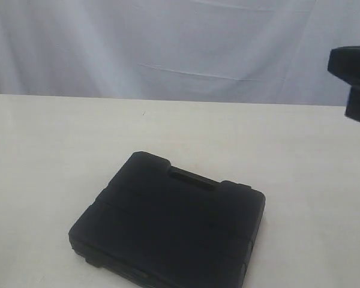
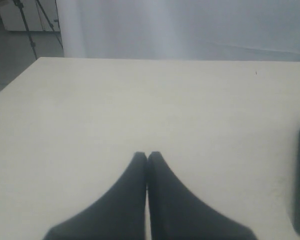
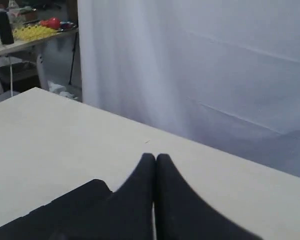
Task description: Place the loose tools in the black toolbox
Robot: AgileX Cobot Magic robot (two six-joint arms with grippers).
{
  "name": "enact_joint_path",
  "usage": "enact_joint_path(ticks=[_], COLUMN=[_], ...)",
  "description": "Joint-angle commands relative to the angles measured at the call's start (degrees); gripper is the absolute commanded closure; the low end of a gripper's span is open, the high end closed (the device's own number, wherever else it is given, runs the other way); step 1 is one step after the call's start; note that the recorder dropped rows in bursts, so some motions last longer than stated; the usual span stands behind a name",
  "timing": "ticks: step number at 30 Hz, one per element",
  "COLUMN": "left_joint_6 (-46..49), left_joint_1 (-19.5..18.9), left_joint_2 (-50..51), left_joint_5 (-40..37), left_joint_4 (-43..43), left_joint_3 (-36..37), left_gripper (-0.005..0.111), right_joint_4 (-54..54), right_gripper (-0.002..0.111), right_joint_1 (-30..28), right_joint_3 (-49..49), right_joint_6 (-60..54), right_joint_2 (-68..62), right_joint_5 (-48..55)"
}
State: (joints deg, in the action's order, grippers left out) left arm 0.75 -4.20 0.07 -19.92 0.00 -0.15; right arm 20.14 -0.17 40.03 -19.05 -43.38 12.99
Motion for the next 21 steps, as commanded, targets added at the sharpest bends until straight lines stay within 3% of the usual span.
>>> enact_joint_path(ticks=[1, 6, 8, 10, 15, 21], left_joint_6=[-0.3, -0.3, -0.3, -0.3, -0.3, -0.3], left_joint_1=[0.3, 0.3, 0.3, 0.3, 0.3, 0.3], left_joint_2=[-0.1, -0.1, -0.1, -0.1, -0.1, -0.1], left_joint_5=[0.3, 0.3, 0.3, 0.3, 0.3, 0.3], left_joint_4=[0.0, 0.0, 0.0, 0.0, 0.0, 0.0], left_joint_3=[0.1, 0.1, 0.1, 0.1, 0.1, 0.1], left_gripper=[0.107, 0.107, 0.107, 0.107, 0.107, 0.107], right_joint_4=[-0.8, -3.9, -11.2, -14.9, -15.8, -15.8], right_gripper=[0.109, 0.109, 0.109, 0.109, 0.109, 0.109], right_joint_1=[-0.4, -0.4, -1.0, -5.1, -15.2, -19.3], right_joint_3=[-6.7, -18.0, -23.8, -29.0, -35.6, -40.0], right_joint_6=[-0.7, 1.3, 11.5, 19.4, 19.9, 21.3], right_joint_2=[1.6, 5.6, 9.8, 14.7, 25.1, 31.7], right_joint_5=[-7.7, -12.3, -17.6, -19.9, -20.0, -20.0])
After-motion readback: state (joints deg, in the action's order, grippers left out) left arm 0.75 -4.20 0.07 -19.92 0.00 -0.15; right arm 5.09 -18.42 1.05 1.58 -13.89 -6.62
